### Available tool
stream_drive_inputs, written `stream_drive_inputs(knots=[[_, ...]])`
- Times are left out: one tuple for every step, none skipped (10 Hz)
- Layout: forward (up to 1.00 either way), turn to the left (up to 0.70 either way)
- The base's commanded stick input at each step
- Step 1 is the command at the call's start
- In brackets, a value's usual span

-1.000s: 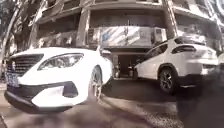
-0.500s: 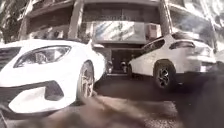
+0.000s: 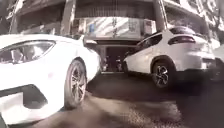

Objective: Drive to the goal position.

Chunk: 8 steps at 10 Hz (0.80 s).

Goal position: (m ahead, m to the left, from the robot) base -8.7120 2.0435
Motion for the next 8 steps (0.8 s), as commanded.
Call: stream_drive_inputs(knots=[[0.45, 0.00], [0.45, 0.00], [0.45, 0.00], [0.45, 0.00], [0.45, 0.00], [0.45, 0.00], [0.45, 0.00], [0.45, 0.00]])
